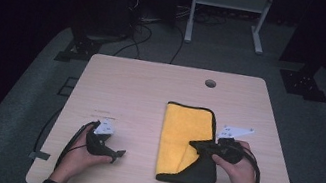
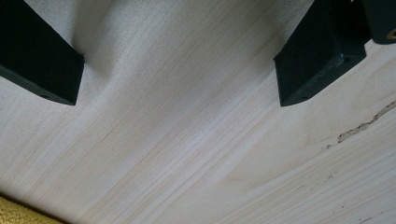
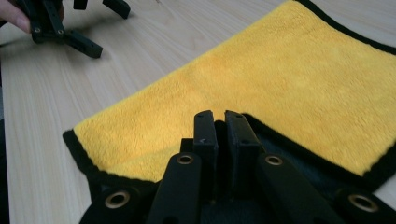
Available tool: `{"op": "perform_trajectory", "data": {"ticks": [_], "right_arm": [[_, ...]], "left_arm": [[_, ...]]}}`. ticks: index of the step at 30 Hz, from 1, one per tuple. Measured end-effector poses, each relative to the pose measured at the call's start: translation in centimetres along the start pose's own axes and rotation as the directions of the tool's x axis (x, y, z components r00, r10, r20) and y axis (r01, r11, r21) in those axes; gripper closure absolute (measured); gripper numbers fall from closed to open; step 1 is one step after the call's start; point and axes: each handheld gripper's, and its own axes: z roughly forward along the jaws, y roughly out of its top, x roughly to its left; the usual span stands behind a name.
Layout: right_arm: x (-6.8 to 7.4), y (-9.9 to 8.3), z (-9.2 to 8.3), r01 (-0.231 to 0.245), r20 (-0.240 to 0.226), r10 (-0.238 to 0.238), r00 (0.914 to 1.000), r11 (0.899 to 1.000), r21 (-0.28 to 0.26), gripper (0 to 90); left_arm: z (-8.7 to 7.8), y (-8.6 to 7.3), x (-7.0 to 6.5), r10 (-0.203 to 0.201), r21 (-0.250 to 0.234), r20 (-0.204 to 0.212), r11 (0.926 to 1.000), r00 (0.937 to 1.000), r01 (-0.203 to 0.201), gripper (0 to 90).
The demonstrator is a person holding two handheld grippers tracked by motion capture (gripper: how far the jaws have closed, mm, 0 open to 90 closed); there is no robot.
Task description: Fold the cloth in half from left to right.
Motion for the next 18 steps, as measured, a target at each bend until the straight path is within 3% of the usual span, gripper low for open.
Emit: {"op": "perform_trajectory", "data": {"ticks": [6,18], "right_arm": [[0.2,-1.7,-1.2,0.000,0.021,-0.001,0.9998,1.000,0.024,83.2],[0.5,-5.4,-4.0,-0.044,0.028,0.043,0.9987,0.998,0.047,83.2]], "left_arm": [[0.0,0.0,0.0,0.000,0.000,0.000,1.0000,1.0000,0.000,0.0],[0.0,0.0,0.0,-0.001,-0.003,0.000,1.0000,1.0000,0.001,0.0]]}}
